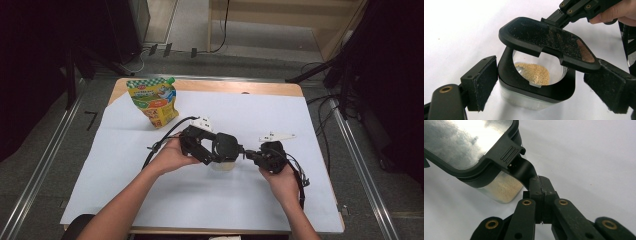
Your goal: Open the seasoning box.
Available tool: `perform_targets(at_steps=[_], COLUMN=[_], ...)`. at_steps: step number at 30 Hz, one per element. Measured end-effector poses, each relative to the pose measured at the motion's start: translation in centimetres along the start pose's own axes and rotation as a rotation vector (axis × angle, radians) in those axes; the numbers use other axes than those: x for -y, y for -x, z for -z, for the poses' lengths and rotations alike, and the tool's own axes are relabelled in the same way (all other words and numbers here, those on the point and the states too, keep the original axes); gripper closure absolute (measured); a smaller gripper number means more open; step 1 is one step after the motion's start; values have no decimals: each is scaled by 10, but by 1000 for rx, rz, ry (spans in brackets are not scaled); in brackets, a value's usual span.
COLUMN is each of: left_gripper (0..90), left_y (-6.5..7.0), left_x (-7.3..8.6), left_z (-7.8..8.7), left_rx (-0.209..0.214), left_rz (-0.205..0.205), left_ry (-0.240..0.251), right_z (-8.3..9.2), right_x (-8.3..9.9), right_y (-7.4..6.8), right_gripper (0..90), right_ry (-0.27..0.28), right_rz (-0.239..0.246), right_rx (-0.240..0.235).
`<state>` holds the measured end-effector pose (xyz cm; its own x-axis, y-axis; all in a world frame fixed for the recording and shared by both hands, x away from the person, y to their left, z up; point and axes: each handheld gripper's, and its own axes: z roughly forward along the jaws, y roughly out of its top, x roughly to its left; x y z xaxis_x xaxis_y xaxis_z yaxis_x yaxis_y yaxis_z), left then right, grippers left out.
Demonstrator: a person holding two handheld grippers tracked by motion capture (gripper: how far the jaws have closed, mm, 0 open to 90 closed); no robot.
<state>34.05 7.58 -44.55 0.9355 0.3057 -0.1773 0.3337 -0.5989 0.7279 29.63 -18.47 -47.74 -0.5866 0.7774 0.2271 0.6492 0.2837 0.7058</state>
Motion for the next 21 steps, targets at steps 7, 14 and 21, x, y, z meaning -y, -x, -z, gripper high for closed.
perform_targets(at_steps=[7, 14, 21], left_gripper=[134, 134, 217], left_y=[2, 4, 7], left_x=[-2, -6, -10], left_z=[0, 2, 6], left_rx=[-12, -26, 16], left_rz=[-3, -13, -26], left_ry=[0, -15, 23], right_z=[0, 0, 0], right_x=[0, 0, 0], right_y=[0, 0, 0], right_gripper=[900, 900, 900], right_ry=[2, 3, 4], right_rz=[4, 4, 7], right_rx=[2, 3, 1])
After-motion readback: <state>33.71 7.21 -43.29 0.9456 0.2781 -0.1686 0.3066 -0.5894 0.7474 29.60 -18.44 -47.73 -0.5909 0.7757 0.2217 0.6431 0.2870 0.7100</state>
